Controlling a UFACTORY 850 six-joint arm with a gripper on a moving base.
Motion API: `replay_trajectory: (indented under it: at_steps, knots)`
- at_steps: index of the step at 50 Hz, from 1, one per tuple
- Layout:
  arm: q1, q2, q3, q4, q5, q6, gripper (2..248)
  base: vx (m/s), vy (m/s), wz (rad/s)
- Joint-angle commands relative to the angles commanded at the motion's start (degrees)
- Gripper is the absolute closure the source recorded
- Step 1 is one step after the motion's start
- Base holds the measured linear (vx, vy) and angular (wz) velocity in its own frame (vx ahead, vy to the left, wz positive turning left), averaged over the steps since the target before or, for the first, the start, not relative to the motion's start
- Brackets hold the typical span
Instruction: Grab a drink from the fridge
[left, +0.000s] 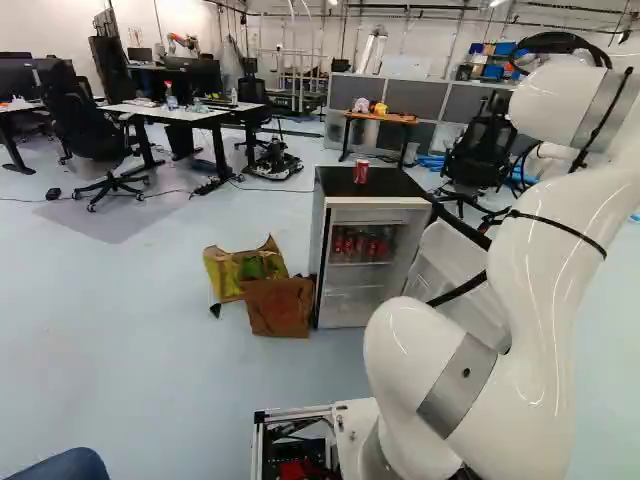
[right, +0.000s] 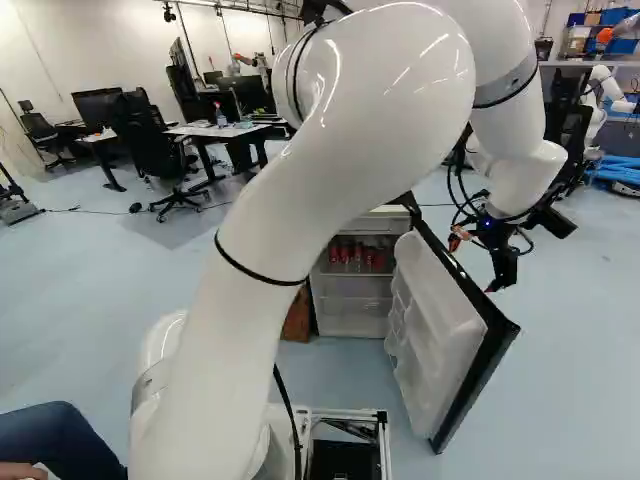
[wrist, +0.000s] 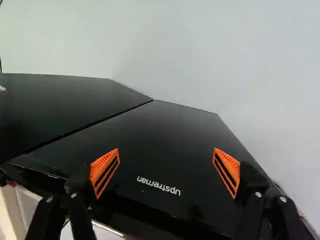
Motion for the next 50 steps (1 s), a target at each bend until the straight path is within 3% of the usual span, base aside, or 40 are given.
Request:
replay_trajectory:
  at_steps: [50]
  knots:
    - [-0.5,4.9,7.9,0.0,-10.7,0.0,3,0.0,0.0,-0.001]
